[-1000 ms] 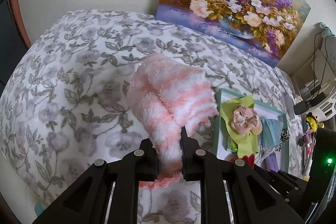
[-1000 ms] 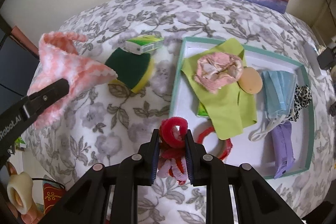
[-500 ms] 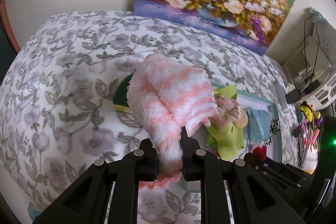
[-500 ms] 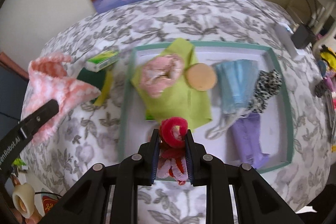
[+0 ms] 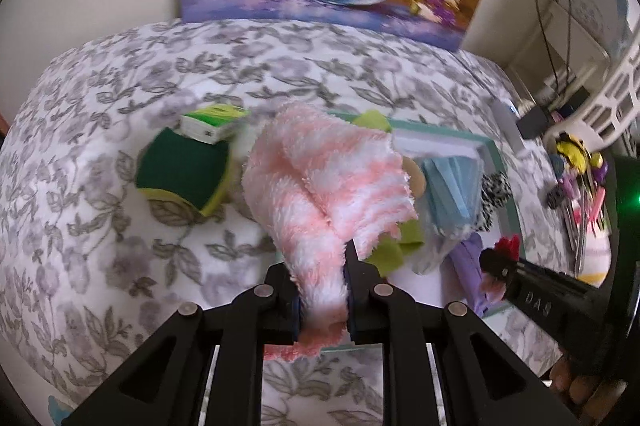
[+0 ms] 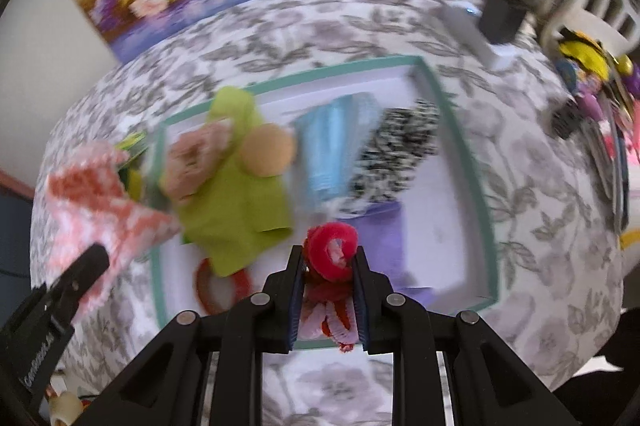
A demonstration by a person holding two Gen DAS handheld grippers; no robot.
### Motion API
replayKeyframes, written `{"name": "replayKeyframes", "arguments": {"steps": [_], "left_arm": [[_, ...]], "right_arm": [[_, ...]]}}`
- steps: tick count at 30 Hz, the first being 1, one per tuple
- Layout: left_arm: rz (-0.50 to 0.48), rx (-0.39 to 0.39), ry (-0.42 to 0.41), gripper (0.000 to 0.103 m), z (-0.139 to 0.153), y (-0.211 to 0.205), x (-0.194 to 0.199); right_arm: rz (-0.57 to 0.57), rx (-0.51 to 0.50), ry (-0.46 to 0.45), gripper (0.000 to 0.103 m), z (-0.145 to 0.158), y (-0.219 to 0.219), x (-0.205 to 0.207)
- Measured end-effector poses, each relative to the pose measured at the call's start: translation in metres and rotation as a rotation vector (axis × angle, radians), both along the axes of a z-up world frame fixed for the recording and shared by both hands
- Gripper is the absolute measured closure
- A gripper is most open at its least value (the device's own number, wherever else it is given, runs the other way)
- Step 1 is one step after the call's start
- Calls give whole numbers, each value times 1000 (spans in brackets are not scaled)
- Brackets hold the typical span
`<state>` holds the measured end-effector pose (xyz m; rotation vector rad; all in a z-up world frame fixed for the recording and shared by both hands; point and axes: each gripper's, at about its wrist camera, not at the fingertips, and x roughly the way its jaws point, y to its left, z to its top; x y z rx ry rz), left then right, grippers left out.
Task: Organize soft objects
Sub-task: 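Lift the pink striped towel and red fuzzy item toward the tray, then lower the red item into the tray with the right gripper while the left lowers the towel, opening both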
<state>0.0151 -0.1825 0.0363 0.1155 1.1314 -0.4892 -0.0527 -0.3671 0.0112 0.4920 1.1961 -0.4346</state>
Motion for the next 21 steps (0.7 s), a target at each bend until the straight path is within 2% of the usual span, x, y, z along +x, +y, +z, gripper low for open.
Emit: {"name": "replayKeyframes", "arguments": {"steps": [12,21], "left_arm": [[-119,61,16,85,-16,-52,-26],[-160,82,36,85,-33,-74,-30]], "right_arm": [[-125,14,55,79,-24,-53,-25],[-150,36,36,79,-35,-66,-28]]}}
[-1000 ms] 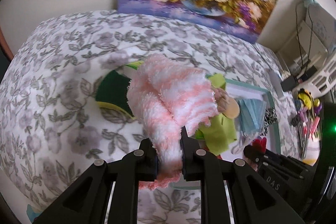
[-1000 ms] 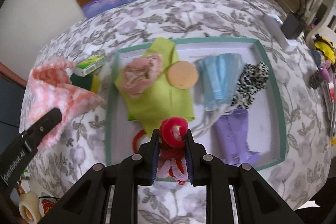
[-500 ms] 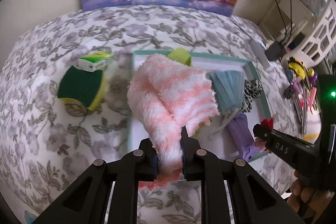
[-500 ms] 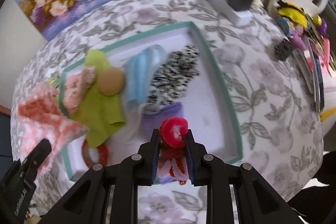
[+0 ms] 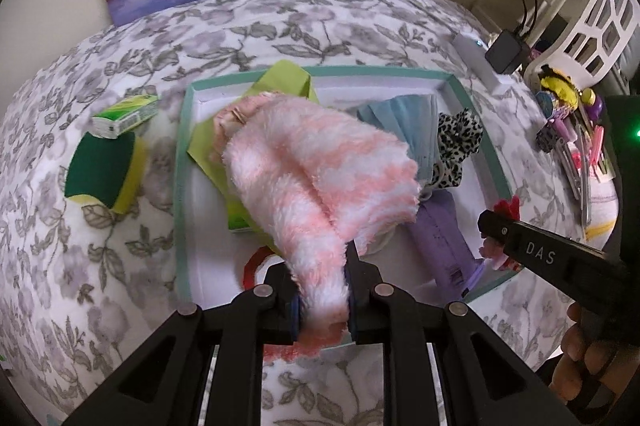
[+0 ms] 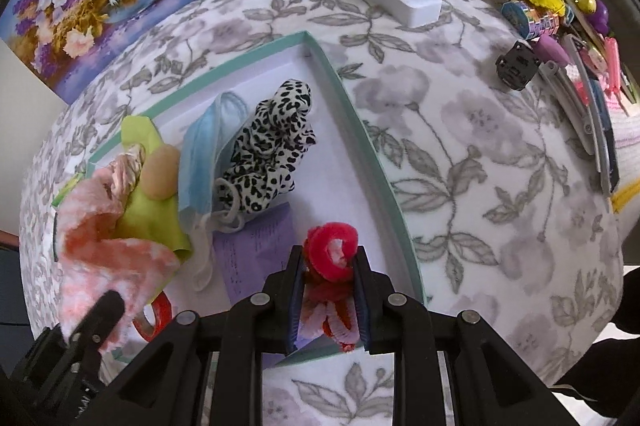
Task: Organize soft objects
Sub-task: 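Lower the red item into the tray with the right gripper while the left lowers the towel, opening both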
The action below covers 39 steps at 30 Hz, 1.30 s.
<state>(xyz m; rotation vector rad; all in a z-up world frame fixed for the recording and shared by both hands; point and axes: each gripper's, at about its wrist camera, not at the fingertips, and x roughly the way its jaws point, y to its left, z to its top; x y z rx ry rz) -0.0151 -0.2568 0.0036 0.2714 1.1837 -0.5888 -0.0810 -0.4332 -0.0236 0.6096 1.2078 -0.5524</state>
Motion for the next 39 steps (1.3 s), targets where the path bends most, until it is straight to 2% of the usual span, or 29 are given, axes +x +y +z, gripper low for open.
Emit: {"name": "replayKeyframes", "arguments": {"steps": [13,18,26,28,31,36,39], "left_arm": [[10,52,74,84,-39,-10,9],[5,52,74,81,-40,-11,9],[-2,49,85,60,-31,-10,9],[-10,47,87,53,-27,-10,9],[-21,43,74,53,-20,-9,7],[-17,34,57,52,-6,-5,7],[-7,24,39,51,3,1,8]], "right_arm": [[-3,24,10,77,-13,-5,4],[-3,35,29,77,-22,-6,4],[-3,14,23,77,-10,-6,3],[4,15,24,71,-8,-4,3],[-2,5,25,61,-4,-3,2],[-6,-11,7,60,6,-3,-1],[-4,-22,-3,57,13,-3,-3]]}}
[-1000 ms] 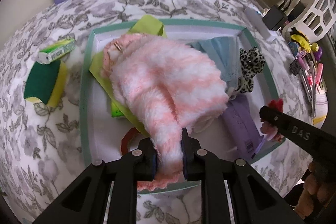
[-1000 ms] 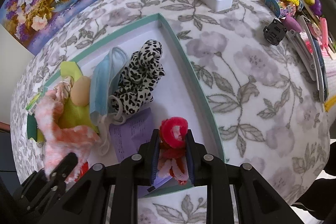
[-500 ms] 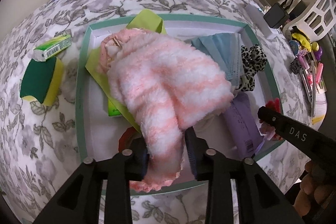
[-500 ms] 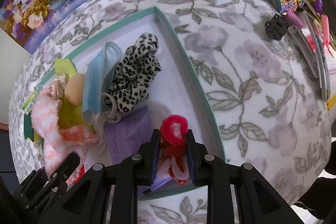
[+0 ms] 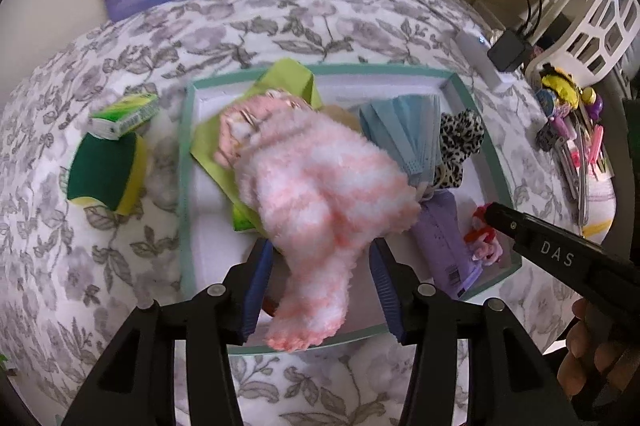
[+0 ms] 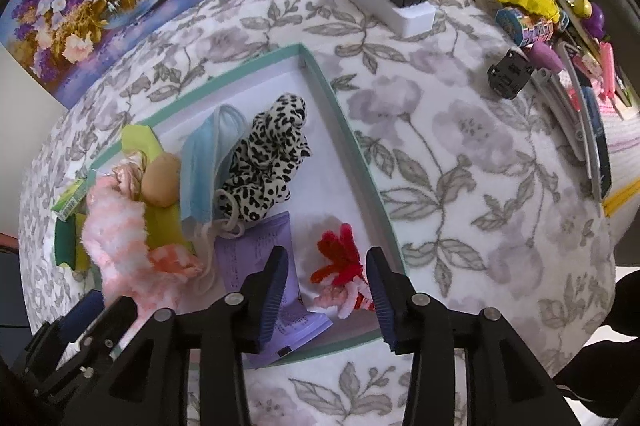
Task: Organize soft objects
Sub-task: 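Lower the red item into the tray with the right gripper while the left lowers the towel, opening both, then move both tools back from the tray toward the green sponge and tissue pack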
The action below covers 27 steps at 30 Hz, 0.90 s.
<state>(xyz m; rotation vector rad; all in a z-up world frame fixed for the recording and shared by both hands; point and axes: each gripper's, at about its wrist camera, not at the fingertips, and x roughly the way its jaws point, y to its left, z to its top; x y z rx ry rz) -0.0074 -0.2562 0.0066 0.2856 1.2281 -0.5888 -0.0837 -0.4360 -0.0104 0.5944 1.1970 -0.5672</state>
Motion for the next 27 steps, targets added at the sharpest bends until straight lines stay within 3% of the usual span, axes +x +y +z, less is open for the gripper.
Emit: {"name": "replayKeyframes", "arguments": {"steps": [2,3,4,5,10,15,27], "left_arm": [[13,-16,-9,50,7,6,2],[21,-23,-11,39,9,9,4],[37,-33,-14,21,12,13,6],[53,-42,-17,18,14,17,9],[132,-79,-43,17,24,38,22],[231,-40,-72,12,18,60,38],[359,15,11,11,-15,88,62]], "right_arm": [[3,-6,-9,54,5,1,-2],[4,-10,-14,51,8,2,-2],[6,-13,-19,48,10,3,-3],[9,-16,-23,47,12,3,-3],[26,-34,-35,37,20,9,-3],[53,-35,-26,29,18,17,0],[116,-52,-8,9,13,35,12]]}}
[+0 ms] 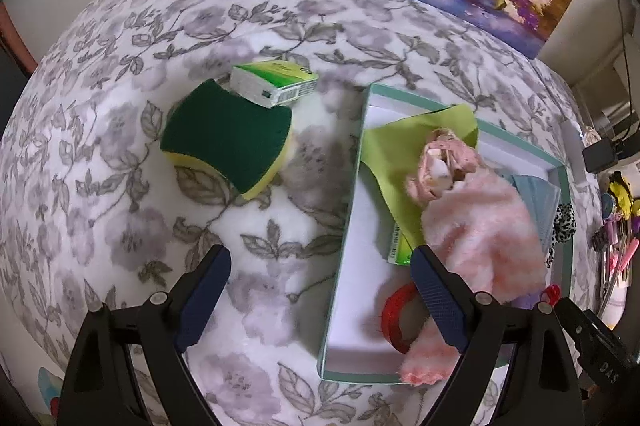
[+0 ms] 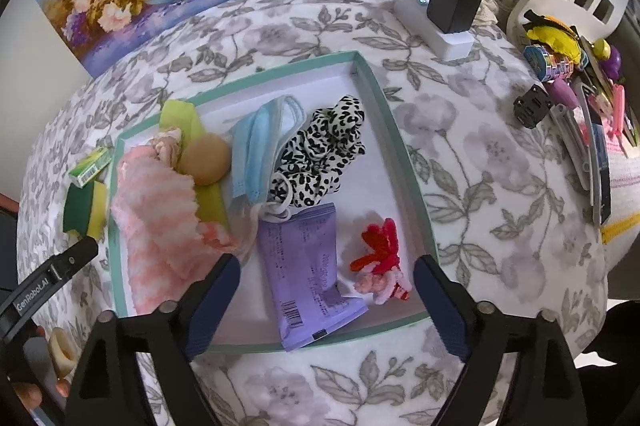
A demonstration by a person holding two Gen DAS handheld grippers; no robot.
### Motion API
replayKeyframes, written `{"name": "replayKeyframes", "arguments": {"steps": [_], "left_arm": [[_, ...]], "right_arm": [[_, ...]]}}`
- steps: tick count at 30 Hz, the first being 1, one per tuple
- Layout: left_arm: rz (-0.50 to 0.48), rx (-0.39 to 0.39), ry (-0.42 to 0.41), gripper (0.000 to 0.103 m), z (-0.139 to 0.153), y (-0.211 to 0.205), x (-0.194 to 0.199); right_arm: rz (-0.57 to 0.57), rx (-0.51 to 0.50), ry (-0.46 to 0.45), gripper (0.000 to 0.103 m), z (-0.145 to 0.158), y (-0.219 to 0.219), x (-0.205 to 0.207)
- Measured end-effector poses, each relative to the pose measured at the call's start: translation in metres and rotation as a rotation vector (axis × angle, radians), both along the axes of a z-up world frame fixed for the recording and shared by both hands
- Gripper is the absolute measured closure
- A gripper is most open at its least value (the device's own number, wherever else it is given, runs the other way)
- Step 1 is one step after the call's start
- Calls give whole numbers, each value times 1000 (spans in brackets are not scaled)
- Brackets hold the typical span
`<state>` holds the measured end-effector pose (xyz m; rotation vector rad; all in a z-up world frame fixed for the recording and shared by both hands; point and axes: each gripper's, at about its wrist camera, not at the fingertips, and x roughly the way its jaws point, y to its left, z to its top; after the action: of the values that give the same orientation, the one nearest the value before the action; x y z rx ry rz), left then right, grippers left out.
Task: Organize soft objects
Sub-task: 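Move both tools back from the tray toward the green sponge and tissue pack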
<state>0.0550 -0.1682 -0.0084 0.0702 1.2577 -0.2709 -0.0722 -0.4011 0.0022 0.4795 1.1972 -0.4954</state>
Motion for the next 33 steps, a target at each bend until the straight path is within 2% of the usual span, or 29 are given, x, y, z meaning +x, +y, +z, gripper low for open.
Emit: {"name": "replayKeyframes", "arguments": {"steps": [6,9,11,12,13,25,33], "left_arm": [[10,12,-1,11,-3,3,3],[16,22,-1,11,-6,3,3],[24,30,4,7,-8,5,5],[29,33,7,1,-9,6,6],[32,35,8,0,-10,7,6],[56,40,-8,0,-7,15,12],[76,17,-33,0,6,27,16]], "right_arm": [[10,-6,10,6,-2,2,1],[14,-11,11,0,-2,4,2],[15,-13,12,0,-2,4,2],[14,-13,11,0,-2,4,2],[13,-12,10,0,-2,4,2],[14,-10,14,0,-2,5,4],[30,-36,-14,0,16,16,7]]}}
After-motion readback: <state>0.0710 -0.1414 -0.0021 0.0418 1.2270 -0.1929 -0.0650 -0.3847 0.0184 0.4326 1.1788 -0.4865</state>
